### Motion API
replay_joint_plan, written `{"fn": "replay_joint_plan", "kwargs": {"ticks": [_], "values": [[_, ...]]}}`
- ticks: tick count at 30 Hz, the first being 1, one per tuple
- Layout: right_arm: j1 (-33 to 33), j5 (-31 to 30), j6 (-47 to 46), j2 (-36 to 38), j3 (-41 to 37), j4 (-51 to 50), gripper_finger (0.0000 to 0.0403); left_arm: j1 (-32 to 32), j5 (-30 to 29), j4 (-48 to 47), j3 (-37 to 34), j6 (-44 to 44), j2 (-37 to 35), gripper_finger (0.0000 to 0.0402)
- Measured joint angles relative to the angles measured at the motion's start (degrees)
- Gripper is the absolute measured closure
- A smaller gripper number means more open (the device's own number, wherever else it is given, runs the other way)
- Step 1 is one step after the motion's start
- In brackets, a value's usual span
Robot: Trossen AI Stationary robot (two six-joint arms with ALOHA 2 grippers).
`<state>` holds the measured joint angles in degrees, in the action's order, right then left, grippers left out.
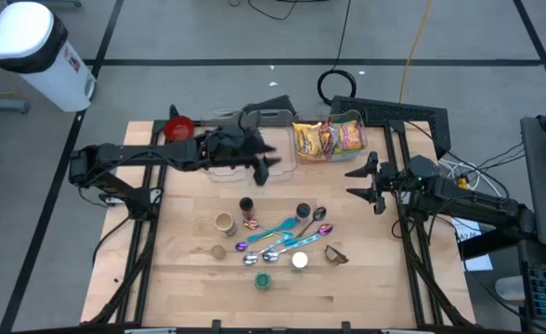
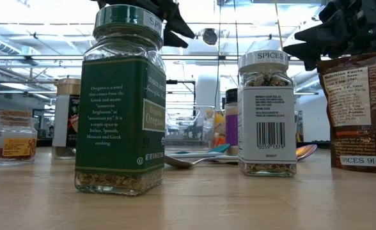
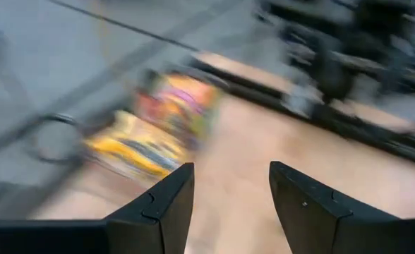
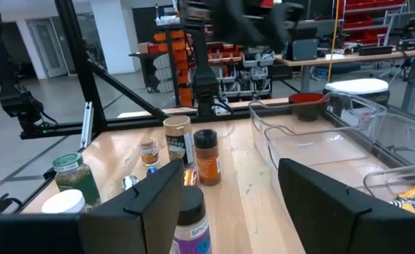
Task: Pick & Place Food Item
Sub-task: Put the orange seasoning bottle into the left transparent bin
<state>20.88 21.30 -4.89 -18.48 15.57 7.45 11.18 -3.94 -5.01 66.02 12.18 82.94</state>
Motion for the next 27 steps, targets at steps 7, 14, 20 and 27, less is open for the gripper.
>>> {"fn": "replay_joint_plan", "kwargs": {"ticks": [7, 14, 20, 27], "values": [[0.00, -0.09, 0.00, -0.06, 0.00, -0.49, 0.0179, -7.51, 6.43, -1.12, 0.08, 3.46, 2.47, 0.0201], [0.00, -0.14, 0.00, -0.08, 0.00, -0.49, 0.0179, -13.58, 6.28, -12.67, 0.07, 6.45, 3.36, 0.0126], [0.00, -0.20, 0.00, -0.11, 0.00, -0.47, 0.0179, -13.73, 4.74, -27.41, 0.07, 15.52, 3.26, 0.0082], [0.01, -0.20, 0.00, -0.11, 0.00, -0.48, 0.0179, -13.73, -1.01, -32.88, 0.05, 17.84, 3.26, 0.0085]]}}
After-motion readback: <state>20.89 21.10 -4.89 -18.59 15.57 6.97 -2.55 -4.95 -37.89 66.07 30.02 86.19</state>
